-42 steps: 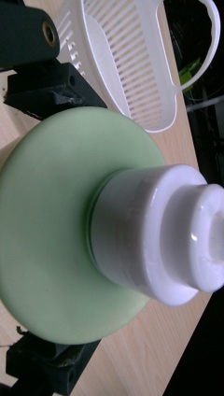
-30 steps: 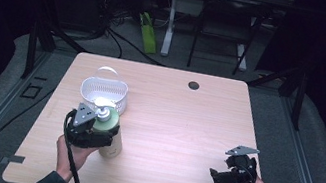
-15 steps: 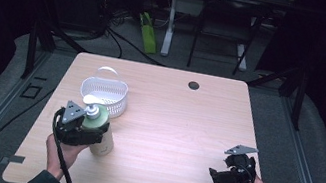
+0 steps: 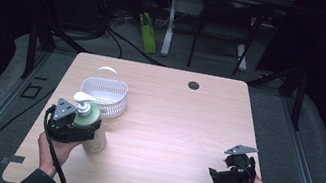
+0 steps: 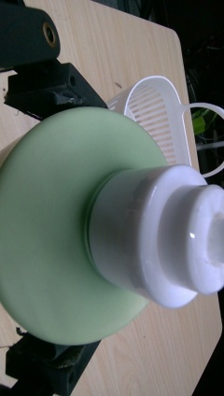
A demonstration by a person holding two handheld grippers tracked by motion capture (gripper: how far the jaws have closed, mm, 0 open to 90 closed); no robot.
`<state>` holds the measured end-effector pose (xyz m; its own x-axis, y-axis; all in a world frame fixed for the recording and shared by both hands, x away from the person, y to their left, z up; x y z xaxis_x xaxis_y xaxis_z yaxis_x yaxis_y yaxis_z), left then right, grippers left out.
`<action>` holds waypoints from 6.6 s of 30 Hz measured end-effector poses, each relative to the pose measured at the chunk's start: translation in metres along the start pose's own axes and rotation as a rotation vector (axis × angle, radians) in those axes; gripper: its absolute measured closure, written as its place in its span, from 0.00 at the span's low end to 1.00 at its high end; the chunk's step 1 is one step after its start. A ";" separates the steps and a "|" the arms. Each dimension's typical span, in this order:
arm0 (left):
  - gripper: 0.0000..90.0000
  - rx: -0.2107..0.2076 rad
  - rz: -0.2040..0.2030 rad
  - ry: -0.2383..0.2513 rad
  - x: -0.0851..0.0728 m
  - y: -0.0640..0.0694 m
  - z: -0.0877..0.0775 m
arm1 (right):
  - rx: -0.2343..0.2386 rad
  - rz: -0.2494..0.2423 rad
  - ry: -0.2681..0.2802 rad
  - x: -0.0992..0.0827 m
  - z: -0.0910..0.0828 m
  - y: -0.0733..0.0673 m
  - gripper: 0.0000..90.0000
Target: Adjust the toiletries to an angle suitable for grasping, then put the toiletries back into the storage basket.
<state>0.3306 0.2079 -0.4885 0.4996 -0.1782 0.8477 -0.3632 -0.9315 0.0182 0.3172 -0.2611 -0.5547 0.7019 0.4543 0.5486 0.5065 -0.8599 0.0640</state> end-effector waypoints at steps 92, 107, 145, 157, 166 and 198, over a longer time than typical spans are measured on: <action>0.75 0.071 -0.012 0.284 0.043 0.005 -0.035 | 0.005 -0.010 0.003 0.002 0.001 -0.002 0.05; 0.75 0.065 0.004 0.286 0.046 0.007 -0.036 | -0.001 -0.023 0.005 0.002 0.000 -0.002 0.05; 0.75 0.026 0.008 0.315 0.081 -0.002 -0.066 | 0.007 -0.034 -0.022 -0.002 0.005 -0.004 0.05; 0.75 0.018 0.019 0.318 0.092 -0.003 -0.072 | 0.010 -0.037 -0.020 -0.002 0.005 -0.005 0.05; 0.75 0.020 0.033 0.333 0.104 -0.003 -0.077 | 0.011 -0.033 -0.025 -0.003 0.006 -0.005 0.05; 0.75 0.035 0.043 0.356 0.136 -0.012 -0.086 | 0.007 -0.034 -0.027 -0.003 0.006 -0.004 0.05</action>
<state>0.3352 0.2222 -0.3282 0.1768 -0.1014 0.9790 -0.3479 -0.9369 -0.0342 0.3159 -0.2573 -0.5613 0.6974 0.4890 0.5239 0.5334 -0.8424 0.0762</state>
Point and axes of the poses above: each handheld gripper's, and its own axes: z roughly forward along the jaws, x roughly out of its top, y roughly to its right, the point moved 4 cm from there along z, roughly forward along the jaws, and after that the axes turned 2 degrees about -y, right-handed, at the moved point
